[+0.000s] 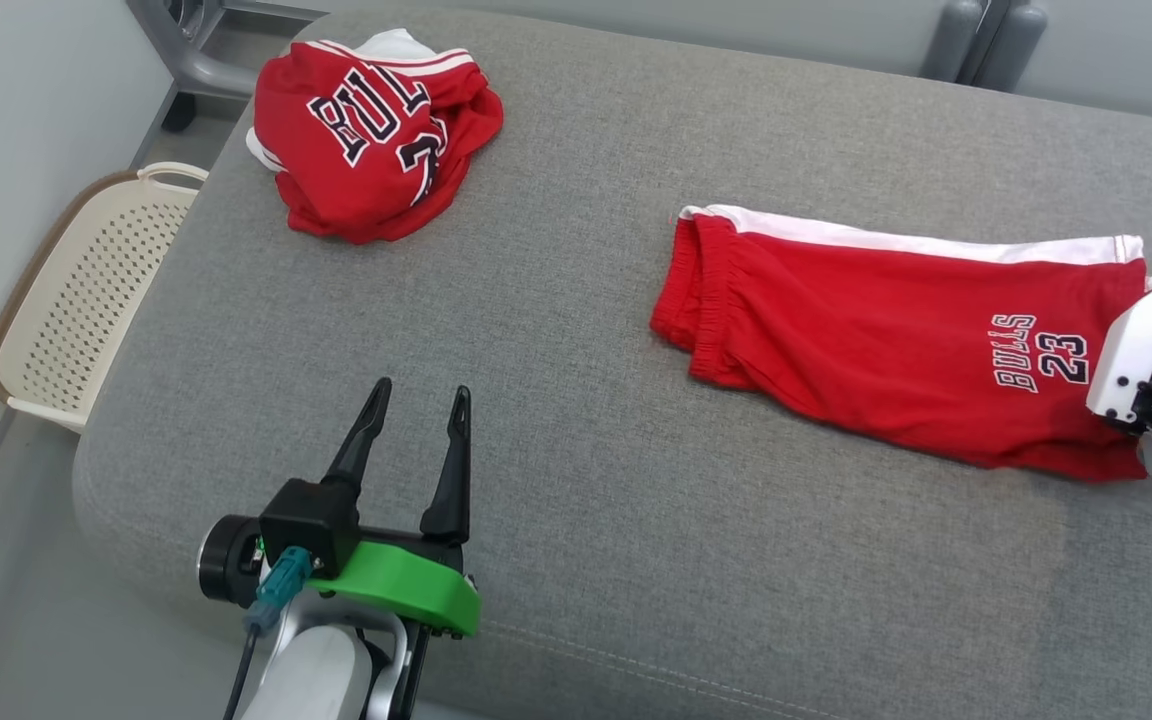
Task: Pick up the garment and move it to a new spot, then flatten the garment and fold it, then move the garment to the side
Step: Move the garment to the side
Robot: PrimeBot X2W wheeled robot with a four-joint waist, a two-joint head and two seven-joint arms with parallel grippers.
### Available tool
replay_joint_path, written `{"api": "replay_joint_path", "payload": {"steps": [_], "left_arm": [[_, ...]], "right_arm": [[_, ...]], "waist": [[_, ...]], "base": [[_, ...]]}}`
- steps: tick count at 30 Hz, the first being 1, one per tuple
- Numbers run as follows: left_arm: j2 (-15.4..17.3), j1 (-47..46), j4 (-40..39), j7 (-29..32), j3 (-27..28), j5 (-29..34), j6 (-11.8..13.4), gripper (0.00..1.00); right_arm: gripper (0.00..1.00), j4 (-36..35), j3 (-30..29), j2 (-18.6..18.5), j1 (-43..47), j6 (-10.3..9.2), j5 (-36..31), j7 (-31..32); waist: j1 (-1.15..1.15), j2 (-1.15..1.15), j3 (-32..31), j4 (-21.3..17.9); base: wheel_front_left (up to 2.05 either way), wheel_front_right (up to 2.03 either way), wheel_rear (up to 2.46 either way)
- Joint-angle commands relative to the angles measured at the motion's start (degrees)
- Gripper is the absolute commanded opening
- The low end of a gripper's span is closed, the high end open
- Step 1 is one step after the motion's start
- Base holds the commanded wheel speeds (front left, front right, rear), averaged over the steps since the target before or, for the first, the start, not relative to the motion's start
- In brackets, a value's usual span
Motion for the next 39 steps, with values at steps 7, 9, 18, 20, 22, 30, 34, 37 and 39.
{"api": "replay_joint_path", "payload": {"steps": [7,9,18,20,22,30,34,37,39], "left_arm": [[-0.2,1.4,0.7,-0.1,-0.2,0.2,-0.4,1.00],[-0.2,1.6,0.8,-0.1,-0.4,0.1,-0.3,1.00],[-0.5,2.0,1.6,-0.2,-1.0,-0.2,-0.3,1.00],[-0.6,2.1,1.6,-0.2,-1.0,-0.3,-0.4,1.00],[-0.6,2.2,1.6,-0.2,-1.0,-0.4,-0.4,1.00],[-1.0,2.2,2.2,-0.2,-1.7,-0.5,-0.8,1.00],[-1.2,1.9,2.4,-0.2,-1.9,-0.6,-1.1,1.00],[-1.4,1.5,2.7,-0.2,-2.3,-0.5,-1.3,1.00],[-1.5,1.3,2.8,-0.2,-2.5,-0.6,-1.3,1.00]], "right_arm": [[0.00,-4.4,-1.0,-3.4,2.0,-0.12,-7.4,1.1],[0.00,-6.5,-1.5,-3.1,2.3,-0.11,-10.3,2.2],[0.00,-11.6,0.6,4.5,-0.1,-0.08,-15.4,5.9],[0.00,-11.3,2.2,6.3,-1.2,-0.10,-14.7,6.2],[0.00,-10.0,3.9,7.7,-2.1,-0.10,-13.7,6.6],[0.00,-5.4,8.6,10.5,-5.4,-0.10,-9.9,4.9],[0.00,-3.1,10.1,10.8,-7.1,-0.10,-7.4,3.1],[0.00,0.1,13.0,10.8,-8.6,-0.09,-4.2,1.3],[0.00,2.1,14.8,10.7,-9.4,-0.09,-2.4,0.2]], "waist": [[0.00,0.00,-1.9,0.8],[0.00,0.00,-2.4,0.9],[0.00,0.00,-4.3,1.3],[0.00,0.00,-4.4,1.3],[0.00,0.00,-4.5,1.5],[0.00,0.00,-5.1,2.9],[0.00,0.00,-4.9,3.7],[0.00,0.00,-4.8,4.5],[0.00,0.00,-4.7,5.0]], "base": [[0.00,0.00,0.00],[0.00,0.00,0.00],[0.00,0.00,0.00],[0.00,0.00,0.00],[0.00,0.00,0.00],[0.00,0.00,0.00],[0.00,0.00,0.00],[0.00,0.00,0.00],[0.00,0.00,0.00]]}}
